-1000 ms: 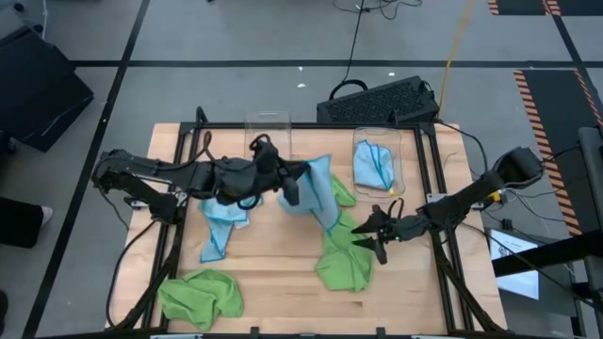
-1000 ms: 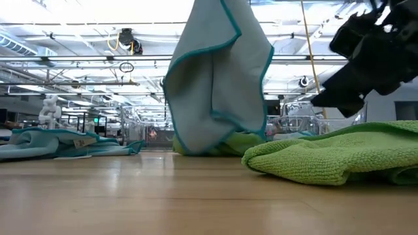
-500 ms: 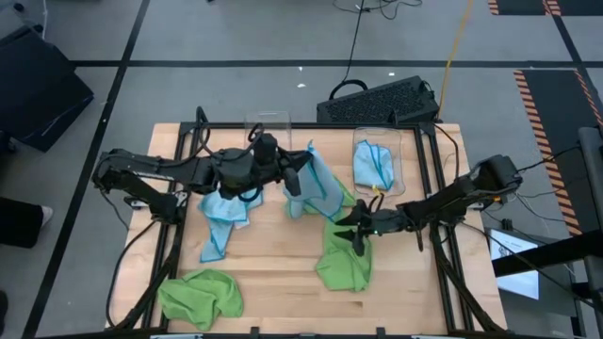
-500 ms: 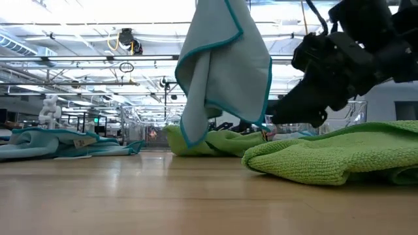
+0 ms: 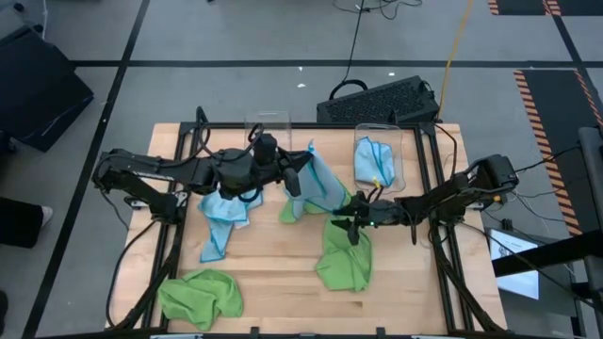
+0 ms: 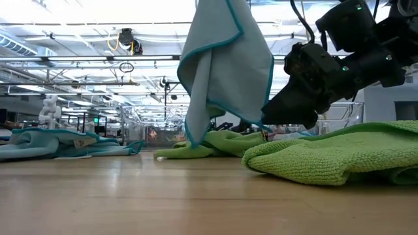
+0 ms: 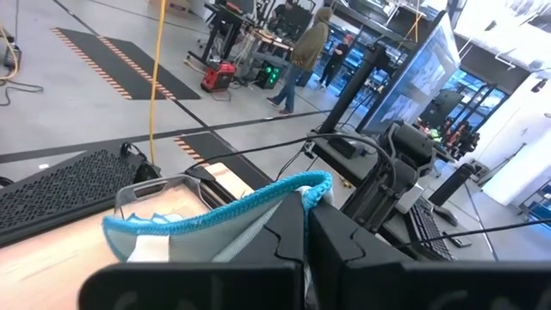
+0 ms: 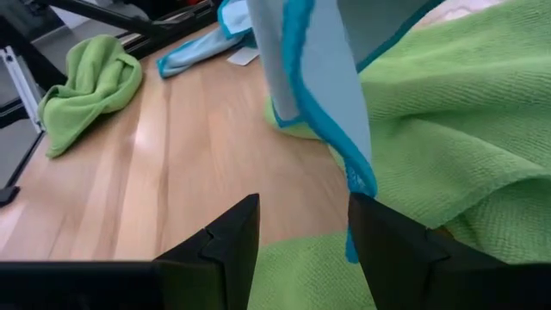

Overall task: Fold microfiber towels
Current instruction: Fold the right blue microfiber towel

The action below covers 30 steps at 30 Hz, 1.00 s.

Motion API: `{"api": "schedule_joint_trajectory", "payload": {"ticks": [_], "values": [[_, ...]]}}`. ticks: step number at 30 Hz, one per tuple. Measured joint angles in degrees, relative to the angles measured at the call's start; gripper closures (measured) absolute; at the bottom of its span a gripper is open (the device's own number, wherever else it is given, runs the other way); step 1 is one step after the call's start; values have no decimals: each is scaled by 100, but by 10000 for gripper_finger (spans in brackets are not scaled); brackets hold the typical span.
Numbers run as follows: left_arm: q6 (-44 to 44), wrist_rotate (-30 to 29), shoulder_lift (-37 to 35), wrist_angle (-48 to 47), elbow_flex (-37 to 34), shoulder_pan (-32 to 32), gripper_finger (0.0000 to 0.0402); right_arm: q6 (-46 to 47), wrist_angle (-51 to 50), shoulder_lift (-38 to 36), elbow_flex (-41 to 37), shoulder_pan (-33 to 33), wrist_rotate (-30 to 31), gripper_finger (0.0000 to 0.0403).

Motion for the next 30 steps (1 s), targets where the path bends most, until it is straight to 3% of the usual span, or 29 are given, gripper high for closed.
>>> {"api": "schedule_joint_trajectory", "payload": {"ticks": [11,18,30], "values": [[88,7,0,51,0,-45,399,603,-247,-68,-2,31,0,232],[124,26,0,56,0,-90,399,372,-444,-286,-4,248,599,232],[211,28,-47,225,0,-92,397,313,-509,-334,-4,325,601,243]]}}
